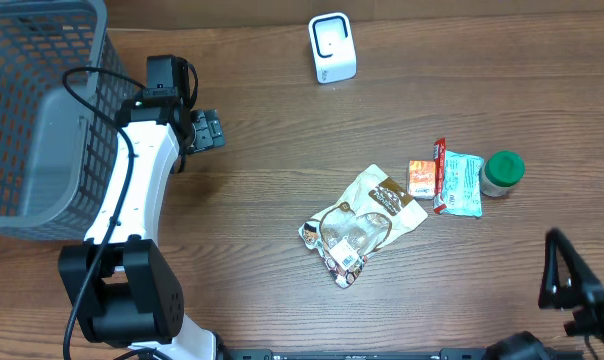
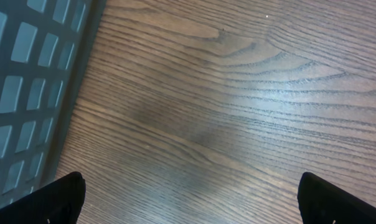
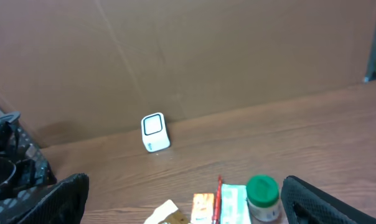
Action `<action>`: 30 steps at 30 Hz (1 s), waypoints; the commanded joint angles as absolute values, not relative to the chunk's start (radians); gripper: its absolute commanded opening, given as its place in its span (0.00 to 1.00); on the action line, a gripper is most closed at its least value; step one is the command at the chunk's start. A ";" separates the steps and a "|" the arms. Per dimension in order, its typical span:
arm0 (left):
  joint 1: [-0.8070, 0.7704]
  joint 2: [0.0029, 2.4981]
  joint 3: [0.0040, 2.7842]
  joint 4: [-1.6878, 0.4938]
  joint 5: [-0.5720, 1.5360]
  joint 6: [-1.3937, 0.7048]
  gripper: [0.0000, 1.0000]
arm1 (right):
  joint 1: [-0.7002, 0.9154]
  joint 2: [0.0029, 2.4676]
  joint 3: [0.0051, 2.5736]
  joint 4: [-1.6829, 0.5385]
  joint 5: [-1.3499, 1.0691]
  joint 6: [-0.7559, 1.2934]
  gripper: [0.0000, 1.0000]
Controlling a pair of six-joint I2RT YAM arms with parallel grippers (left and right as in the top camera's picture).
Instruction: Scan the item barcode
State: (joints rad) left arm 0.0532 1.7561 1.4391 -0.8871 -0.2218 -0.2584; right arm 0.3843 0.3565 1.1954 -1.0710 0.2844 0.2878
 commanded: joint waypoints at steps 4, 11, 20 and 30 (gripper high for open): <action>0.052 1.739 1.448 -0.886 -0.236 -0.250 1.00 | 0.337 0.206 0.992 -0.997 0.236 0.289 1.00; 0.052 1.739 1.448 -0.886 -0.236 -0.250 1.00 | 0.302 0.081 0.679 -0.633 0.162 0.289 1.00; 0.052 1.739 1.448 -0.886 -0.236 -0.250 1.00 | 0.257 0.003 0.279 -0.012 0.070 0.289 1.00; 0.052 1.739 1.448 -0.886 -0.236 -0.250 1.00 | 0.218 0.003 0.071 0.173 0.065 0.289 1.00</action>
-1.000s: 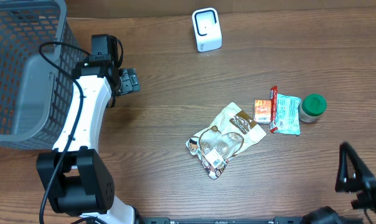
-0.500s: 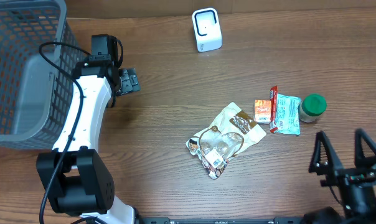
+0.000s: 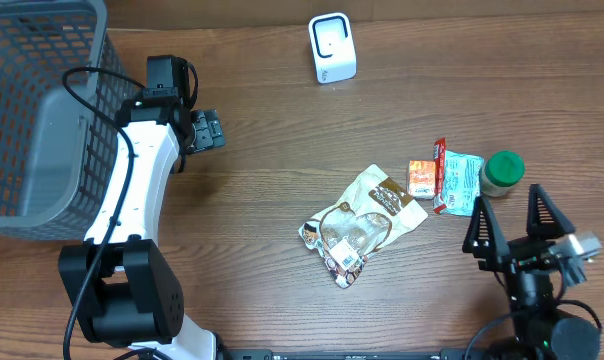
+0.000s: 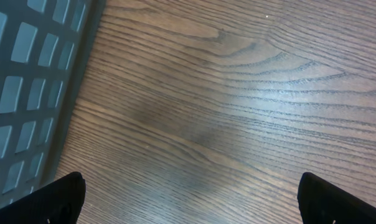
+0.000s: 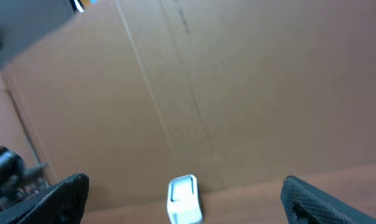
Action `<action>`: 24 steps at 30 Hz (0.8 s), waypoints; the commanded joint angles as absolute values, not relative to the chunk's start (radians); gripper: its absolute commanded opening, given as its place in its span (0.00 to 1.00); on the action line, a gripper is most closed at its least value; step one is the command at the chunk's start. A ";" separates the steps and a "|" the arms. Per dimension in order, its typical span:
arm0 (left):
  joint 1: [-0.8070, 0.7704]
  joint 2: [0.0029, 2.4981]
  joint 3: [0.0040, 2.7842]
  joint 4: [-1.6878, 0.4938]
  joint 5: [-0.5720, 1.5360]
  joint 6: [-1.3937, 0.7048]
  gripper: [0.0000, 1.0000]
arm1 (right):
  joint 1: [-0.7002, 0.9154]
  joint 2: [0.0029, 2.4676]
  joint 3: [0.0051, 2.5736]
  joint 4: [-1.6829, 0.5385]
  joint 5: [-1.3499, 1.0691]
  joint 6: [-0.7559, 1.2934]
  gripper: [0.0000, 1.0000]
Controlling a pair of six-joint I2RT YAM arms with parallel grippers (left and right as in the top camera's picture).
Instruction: Scan the item barcode
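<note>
The white barcode scanner [image 3: 332, 47] stands at the table's back edge, and shows small and blurred in the right wrist view [image 5: 185, 200]. Mid-table lie a crumpled clear-and-cream snack bag [image 3: 362, 222], a small orange packet [image 3: 420, 178], a red-edged pale green packet [image 3: 458, 180] and a green-lidded jar [image 3: 502, 172]. My right gripper [image 3: 512, 225] stands open just in front of the jar and packets, nothing between its fingers. My left gripper [image 3: 208, 131] is open over bare wood beside the basket, holding nothing [image 4: 188, 199].
A grey mesh basket [image 3: 32, 110] fills the back left corner, its wall at the left of the left wrist view [image 4: 26, 93]. A brown cardboard wall [image 5: 238, 93] rises behind the table.
My right gripper has moved from the table's front right corner inward, to just in front of the jar, and its camera now tilts higher at the wall. The left arm has not moved.
</note>
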State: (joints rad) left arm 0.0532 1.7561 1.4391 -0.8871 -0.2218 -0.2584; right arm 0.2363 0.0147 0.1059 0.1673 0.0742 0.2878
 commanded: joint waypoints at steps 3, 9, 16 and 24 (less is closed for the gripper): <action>0.052 1.739 1.448 -0.886 -0.236 -0.250 1.00 | 0.213 0.003 0.045 0.136 0.065 0.289 1.00; 0.052 1.739 1.448 -0.886 -0.236 -0.250 1.00 | 0.214 0.003 0.008 0.034 0.065 0.283 1.00; 0.052 1.739 1.448 -0.886 -0.236 -0.250 1.00 | 0.213 0.003 0.008 -0.078 0.040 0.150 1.00; 0.052 1.739 1.448 -0.886 -0.236 -0.250 1.00 | 0.195 0.003 0.008 -0.081 -0.054 -0.024 1.00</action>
